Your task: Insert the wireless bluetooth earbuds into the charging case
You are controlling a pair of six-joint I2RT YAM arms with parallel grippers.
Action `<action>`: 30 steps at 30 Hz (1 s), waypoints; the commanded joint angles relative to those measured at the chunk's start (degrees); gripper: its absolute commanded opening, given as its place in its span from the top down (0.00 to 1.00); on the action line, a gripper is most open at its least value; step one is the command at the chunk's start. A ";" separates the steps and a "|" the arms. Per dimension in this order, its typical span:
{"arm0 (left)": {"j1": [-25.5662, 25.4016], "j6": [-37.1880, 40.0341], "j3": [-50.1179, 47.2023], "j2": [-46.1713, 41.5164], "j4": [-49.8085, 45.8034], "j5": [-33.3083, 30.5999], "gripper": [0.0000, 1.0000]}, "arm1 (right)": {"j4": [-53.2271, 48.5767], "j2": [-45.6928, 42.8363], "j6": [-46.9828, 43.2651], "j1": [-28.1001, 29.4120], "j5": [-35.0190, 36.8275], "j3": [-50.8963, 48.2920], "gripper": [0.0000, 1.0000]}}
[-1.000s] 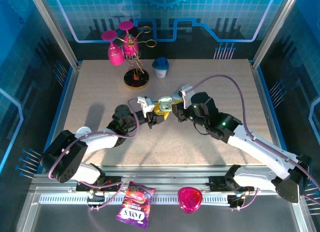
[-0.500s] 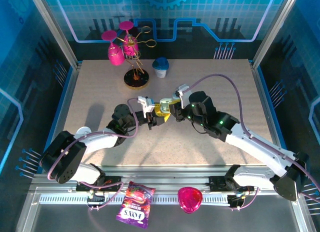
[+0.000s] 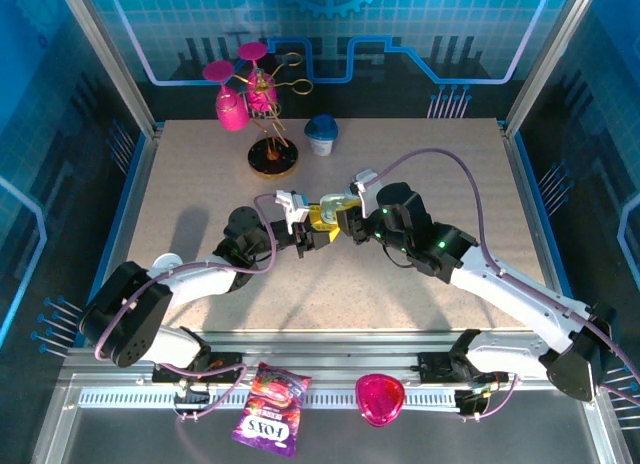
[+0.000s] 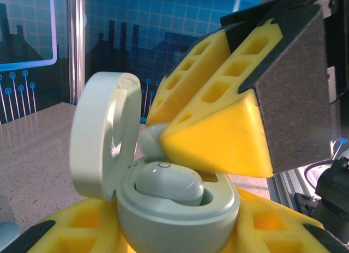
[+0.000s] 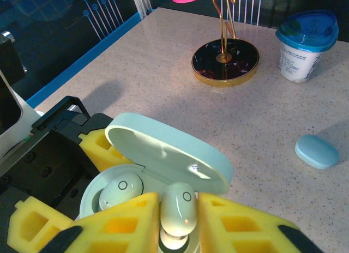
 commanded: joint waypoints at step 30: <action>3.33 -4.30 0.82 5.60 18.17 14.10 0.81 | -7.62 1.69 16.27 -11.70 -18.03 9.56 0.20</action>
